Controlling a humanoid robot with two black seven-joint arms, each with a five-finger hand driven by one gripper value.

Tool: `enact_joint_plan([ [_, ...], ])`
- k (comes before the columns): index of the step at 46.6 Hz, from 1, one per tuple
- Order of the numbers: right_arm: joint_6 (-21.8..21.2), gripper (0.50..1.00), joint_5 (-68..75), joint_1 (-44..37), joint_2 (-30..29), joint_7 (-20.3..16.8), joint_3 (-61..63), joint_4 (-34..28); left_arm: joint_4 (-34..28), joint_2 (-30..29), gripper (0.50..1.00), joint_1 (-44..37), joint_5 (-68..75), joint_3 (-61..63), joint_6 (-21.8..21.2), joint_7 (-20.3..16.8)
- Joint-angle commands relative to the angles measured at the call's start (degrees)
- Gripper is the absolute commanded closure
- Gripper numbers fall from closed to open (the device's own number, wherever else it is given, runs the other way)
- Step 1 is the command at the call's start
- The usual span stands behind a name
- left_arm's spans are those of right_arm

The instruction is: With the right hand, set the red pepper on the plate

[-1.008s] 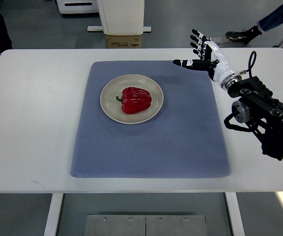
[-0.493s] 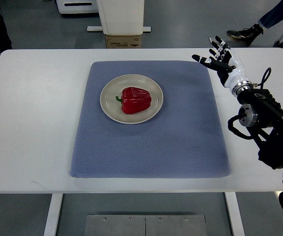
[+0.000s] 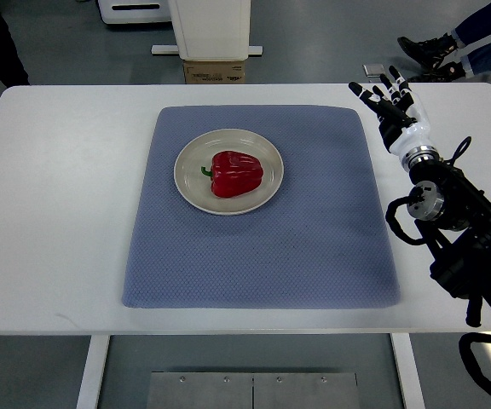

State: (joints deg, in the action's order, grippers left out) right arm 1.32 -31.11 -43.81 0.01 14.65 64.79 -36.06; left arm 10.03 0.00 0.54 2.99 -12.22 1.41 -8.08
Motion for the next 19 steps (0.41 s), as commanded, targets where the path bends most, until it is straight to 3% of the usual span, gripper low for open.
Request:
enact_joint_plan([
  [1, 0.00, 0.500, 0.00, 0.13, -0.01, 0.02, -0.02, 0.03, -0.01, 0.00, 0.500, -0.01, 0.00, 0.00, -0.01, 0.00],
  [19, -0.09, 0.500, 0.00, 1.01, -0.01, 0.02, -0.11, 0.03, -0.01, 0.00, 0.500, -0.01, 0.00, 0.00, -0.01, 0.00],
])
